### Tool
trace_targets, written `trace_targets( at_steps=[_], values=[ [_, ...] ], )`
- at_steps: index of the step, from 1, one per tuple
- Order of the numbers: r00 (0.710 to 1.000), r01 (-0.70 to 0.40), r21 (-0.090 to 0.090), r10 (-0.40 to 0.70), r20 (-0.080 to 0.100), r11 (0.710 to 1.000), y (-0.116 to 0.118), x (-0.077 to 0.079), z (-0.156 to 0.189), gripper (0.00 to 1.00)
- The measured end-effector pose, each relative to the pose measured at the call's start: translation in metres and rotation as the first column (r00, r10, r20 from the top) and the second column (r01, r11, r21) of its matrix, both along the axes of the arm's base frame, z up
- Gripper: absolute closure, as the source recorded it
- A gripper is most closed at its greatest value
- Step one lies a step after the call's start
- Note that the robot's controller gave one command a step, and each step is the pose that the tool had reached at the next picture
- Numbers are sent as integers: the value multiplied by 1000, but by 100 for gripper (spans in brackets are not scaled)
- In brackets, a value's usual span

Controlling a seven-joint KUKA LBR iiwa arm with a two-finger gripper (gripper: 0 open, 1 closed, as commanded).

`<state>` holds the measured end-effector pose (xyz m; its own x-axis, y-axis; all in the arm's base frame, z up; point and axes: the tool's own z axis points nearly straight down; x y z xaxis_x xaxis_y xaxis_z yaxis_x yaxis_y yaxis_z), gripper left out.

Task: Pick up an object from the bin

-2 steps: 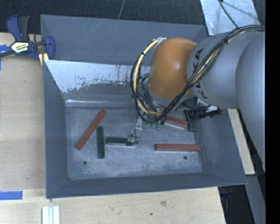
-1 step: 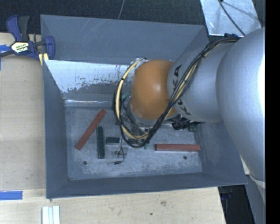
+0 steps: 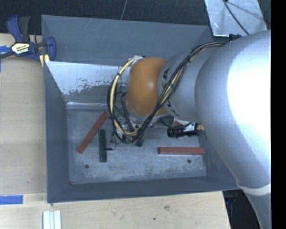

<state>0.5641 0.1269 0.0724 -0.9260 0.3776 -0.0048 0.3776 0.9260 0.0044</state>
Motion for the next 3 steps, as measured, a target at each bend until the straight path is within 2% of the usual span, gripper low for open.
trace_targets(
  at_steps=[3],
  values=[
    [1000, 1, 0, -1, 1, 1000, 0, 0, 0, 100]
  ],
)
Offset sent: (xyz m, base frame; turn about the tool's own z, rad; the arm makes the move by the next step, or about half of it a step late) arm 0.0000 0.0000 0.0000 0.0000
